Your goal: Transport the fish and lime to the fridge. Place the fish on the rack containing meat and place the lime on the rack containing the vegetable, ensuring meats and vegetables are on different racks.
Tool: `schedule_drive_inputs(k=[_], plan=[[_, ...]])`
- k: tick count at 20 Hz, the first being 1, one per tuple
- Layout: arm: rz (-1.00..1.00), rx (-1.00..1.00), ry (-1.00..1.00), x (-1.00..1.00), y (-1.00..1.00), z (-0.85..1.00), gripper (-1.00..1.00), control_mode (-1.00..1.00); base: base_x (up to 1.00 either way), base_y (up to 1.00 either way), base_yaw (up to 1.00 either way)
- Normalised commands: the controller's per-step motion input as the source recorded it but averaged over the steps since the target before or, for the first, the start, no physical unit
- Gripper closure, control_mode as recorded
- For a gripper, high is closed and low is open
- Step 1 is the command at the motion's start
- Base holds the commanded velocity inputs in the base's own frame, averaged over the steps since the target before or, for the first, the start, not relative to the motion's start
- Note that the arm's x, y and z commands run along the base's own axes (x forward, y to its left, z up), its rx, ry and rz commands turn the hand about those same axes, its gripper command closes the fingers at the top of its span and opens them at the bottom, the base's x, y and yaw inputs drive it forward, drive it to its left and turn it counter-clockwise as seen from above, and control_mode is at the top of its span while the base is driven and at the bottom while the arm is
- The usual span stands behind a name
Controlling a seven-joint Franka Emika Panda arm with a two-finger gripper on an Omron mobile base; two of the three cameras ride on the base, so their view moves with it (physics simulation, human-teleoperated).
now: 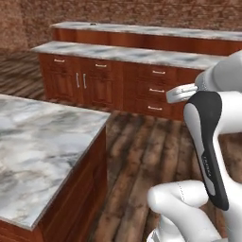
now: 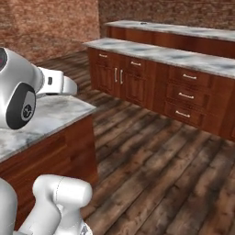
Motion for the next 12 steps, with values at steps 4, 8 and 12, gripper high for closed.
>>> schedule_drive_inputs(k=[4,8,12], plan=[[0.00,0.00,0.00,0.00,0.00,0.00,-1.00,1.00,1.00,-1.00,0.19],[0.00,0.00,0.00,0.00,0.00,0.00,-1.00,1.00,1.00,-1.00,0.19],[0.00,0.00,0.00,0.00,0.00,0.00,-1.00,1.00,1.00,-1.00,0.26]])
